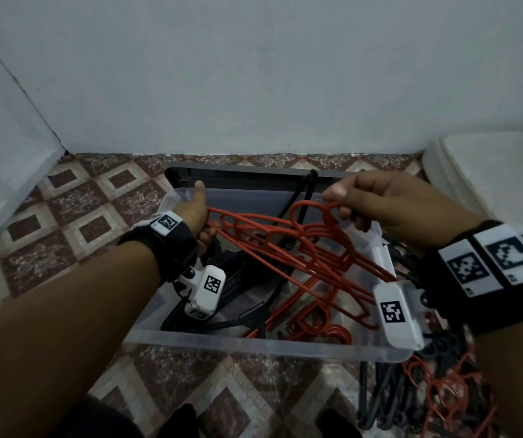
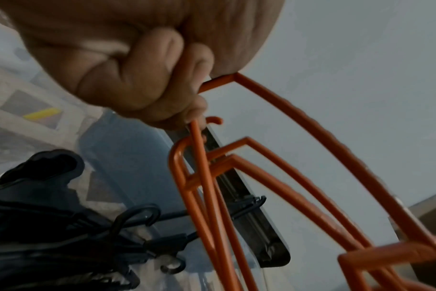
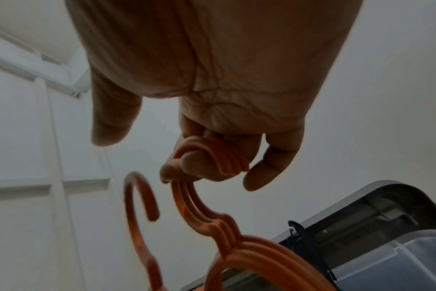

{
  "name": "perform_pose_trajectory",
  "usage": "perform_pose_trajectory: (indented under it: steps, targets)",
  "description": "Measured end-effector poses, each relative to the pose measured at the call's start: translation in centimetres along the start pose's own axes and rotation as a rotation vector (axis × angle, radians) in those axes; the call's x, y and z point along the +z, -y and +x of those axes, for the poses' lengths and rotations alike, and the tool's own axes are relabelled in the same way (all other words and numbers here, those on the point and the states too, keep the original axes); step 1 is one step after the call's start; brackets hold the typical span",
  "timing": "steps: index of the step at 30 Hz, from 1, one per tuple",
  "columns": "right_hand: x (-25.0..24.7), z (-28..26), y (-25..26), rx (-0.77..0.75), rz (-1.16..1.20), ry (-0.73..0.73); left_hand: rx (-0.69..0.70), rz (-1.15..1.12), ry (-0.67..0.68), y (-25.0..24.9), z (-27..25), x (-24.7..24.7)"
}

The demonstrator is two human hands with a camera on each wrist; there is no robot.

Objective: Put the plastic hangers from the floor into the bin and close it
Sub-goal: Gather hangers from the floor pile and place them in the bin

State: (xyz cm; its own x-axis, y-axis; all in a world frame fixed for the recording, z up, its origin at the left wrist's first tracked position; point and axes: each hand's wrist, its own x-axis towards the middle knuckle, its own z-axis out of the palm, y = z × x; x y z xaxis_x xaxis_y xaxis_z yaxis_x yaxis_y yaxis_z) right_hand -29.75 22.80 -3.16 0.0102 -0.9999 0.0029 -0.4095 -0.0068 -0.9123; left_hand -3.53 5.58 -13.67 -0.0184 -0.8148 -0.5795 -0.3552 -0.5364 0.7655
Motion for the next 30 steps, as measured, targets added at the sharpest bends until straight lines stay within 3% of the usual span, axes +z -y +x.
perform_pose_trajectory:
  steps: [7, 12, 14, 16, 18, 20, 24, 28, 30]
  targets:
    - [1.1, 0.6, 0.1, 0.033, -0.113, 0.090, -0.107, -0.042, 0.042, 1.9, 1.0, 1.1]
    - [1.0, 0.5, -0.1, 0.054, -0.240, 0.069, -0.182, 0.031, 0.193, 1.5, -0.2, 1.5]
    - [1.2, 0.4, -0.1, 0.081, -0.282, 0.042, 0.031, 0.331, 0.089, 0.6, -1.0, 1.9]
    - [1.4, 0.4, 0.0, 0.112, -0.297, 0.015, 0.478, 0.697, -0.076, -0.1, -1.7, 2.2]
    - [1.6, 0.5, 0.3, 0.117, -0.280, -0.001, 0.907, 0.872, -0.052, -0.5, -3.0, 2.5]
    - [1.7, 0.5, 0.5, 0.098, -0.259, -0.005, 1.139, 0.998, 0.051, -0.5, -3.9, 3.2]
    - [1.7, 0.4, 0.6, 0.031, -0.182, -0.052, 1.208, 1.276, 0.147, 0.1, -4.6, 5.1]
    - [0.9, 0.5, 0.2, 0.016, -0.127, -0.147, 1.158, 1.208, 0.033, -0.9, -5.3, 4.8]
    - [0.6, 0.6, -0.5, 0.043, -0.237, -0.154, 1.153, 1.223, 0.011, -1.5, -5.7, 4.5]
